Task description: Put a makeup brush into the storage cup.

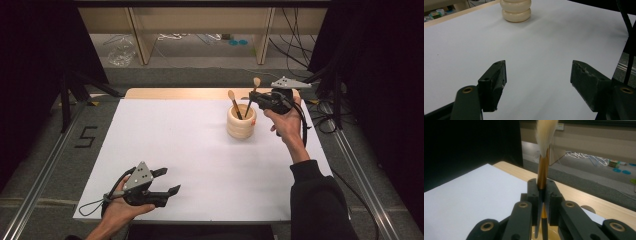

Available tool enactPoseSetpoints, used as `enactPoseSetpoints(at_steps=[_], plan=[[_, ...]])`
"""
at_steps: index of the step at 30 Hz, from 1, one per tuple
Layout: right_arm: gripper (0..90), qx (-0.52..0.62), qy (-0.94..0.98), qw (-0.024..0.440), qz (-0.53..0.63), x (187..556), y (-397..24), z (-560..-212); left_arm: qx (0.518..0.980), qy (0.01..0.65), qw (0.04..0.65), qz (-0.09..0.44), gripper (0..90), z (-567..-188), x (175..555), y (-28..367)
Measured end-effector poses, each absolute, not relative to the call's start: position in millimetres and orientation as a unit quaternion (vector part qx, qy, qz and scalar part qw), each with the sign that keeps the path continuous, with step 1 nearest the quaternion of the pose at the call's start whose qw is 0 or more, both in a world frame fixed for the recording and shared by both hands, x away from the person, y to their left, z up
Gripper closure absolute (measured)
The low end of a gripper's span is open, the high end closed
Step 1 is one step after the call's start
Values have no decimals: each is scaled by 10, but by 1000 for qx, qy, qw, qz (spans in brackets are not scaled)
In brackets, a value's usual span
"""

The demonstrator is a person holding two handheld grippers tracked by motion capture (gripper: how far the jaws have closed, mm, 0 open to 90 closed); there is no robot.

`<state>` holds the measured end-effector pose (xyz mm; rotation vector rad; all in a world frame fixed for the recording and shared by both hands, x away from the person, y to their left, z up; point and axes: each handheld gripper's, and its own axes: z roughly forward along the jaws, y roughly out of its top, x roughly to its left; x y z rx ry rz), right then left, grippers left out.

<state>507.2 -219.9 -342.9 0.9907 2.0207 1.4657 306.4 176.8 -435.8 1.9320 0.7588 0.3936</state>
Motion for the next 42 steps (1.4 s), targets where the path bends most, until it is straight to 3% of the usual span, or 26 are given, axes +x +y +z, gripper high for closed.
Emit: enactPoseSetpoints(at_steps=[26, 42], plan=[[845, 370, 744, 226, 509, 5291, -2109, -3673, 800, 300, 492, 168, 288, -4353, 3073, 1773], [842, 383, 752, 218, 490, 5350, -2092, -3859, 798, 305, 490, 170, 227, -4350, 3081, 1777]])
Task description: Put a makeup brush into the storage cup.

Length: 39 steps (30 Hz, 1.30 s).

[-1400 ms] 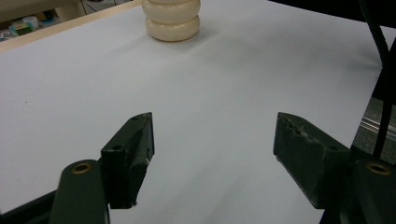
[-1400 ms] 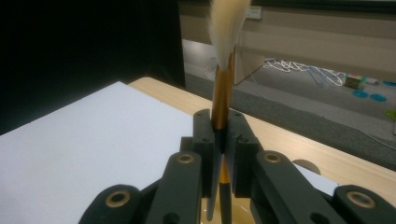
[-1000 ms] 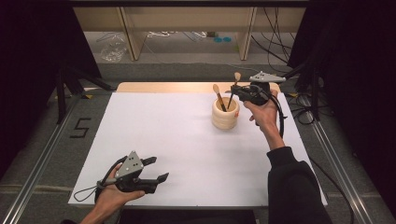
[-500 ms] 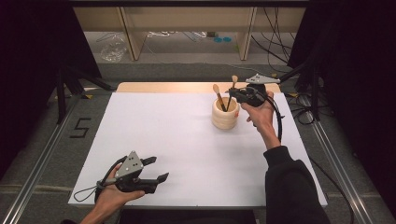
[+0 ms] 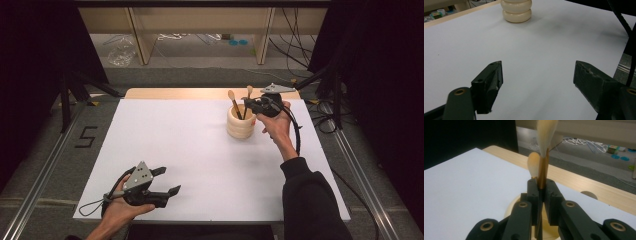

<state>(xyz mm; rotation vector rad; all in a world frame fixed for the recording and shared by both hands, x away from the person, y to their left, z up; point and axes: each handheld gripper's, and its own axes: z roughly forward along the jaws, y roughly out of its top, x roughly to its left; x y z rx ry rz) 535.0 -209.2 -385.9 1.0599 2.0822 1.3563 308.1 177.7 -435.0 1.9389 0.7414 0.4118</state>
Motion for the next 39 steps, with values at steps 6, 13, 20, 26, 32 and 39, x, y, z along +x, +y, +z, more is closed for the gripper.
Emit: enactPoseSetpoints(at_steps=[6, 13, 20, 26, 32, 39], plan=[[840, 380, 758, 214, 485, 5356, -2086, -3909, 797, 309, 489, 171, 203, -4346, 3080, 1780], [805, 385, 761, 213, 477, 5356, -2090, -3936, 797, 308, 490, 171, 203, -4347, 3078, 1777], [528, 397, 756, 218, 472, 5323, -2091, -3898, 796, 309, 491, 171, 203, -4344, 3077, 1778], [448, 400, 752, 223, 474, 5292, -2111, -3875, 796, 307, 494, 170, 204, -4347, 3084, 1783], [373, 401, 747, 230, 477, 5220, -2103, -3821, 794, 310, 493, 174, 204, -4342, 3083, 1789], [323, 399, 741, 239, 485, 5122, -2098, -3756, 790, 313, 496, 177, 204, -4339, 3084, 1796]])
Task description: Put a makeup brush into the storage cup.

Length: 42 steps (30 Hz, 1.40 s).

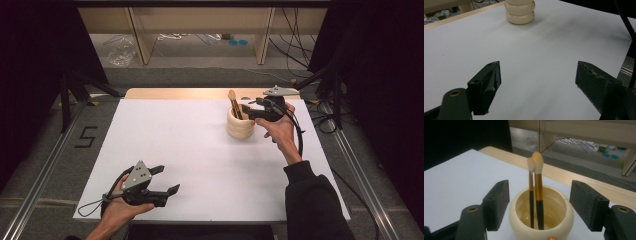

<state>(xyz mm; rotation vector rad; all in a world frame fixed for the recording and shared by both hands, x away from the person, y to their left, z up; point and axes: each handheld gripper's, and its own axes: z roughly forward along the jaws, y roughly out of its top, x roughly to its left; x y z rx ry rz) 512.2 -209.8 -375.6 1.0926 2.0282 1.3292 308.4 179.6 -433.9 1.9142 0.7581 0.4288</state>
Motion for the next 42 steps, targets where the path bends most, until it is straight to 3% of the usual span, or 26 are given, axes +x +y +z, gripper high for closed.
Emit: enactPoseSetpoints(at_steps=[22, 42], plan=[[229, 397, 735, 238, 495, 4752, -2030, -3699, 783, 326, 501, 174, 205, -4341, 3079, 1802], [223, 374, 746, 235, 499, 4346, -1970, -3778, 783, 328, 499, 175, 207, -4342, 3081, 1809]])
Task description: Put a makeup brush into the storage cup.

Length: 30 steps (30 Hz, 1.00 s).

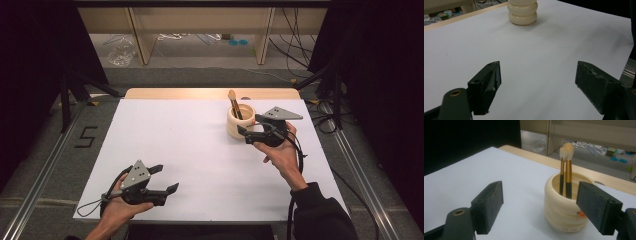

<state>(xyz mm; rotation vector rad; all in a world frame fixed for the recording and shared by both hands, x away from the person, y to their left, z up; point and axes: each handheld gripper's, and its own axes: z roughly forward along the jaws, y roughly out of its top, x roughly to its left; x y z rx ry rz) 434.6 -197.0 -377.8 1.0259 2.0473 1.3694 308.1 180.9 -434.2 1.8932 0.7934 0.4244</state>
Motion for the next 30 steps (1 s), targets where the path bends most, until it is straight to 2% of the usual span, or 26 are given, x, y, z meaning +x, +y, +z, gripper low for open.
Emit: enactPoseSetpoints(at_steps=[15, 20, 30], plan=[[224, 365, 744, 230, 510, 4096, -1942, -3887, 781, 327, 502, 175, 209, -4343, 3085, 1812], [223, 371, 746, 213, 511, 4011, -1938, -3932, 781, 330, 499, 176, 209, -4341, 3079, 1809], [222, 355, 744, 218, 522, 3881, -1917, -3980, 780, 328, 503, 175, 210, -4342, 3083, 1811]])
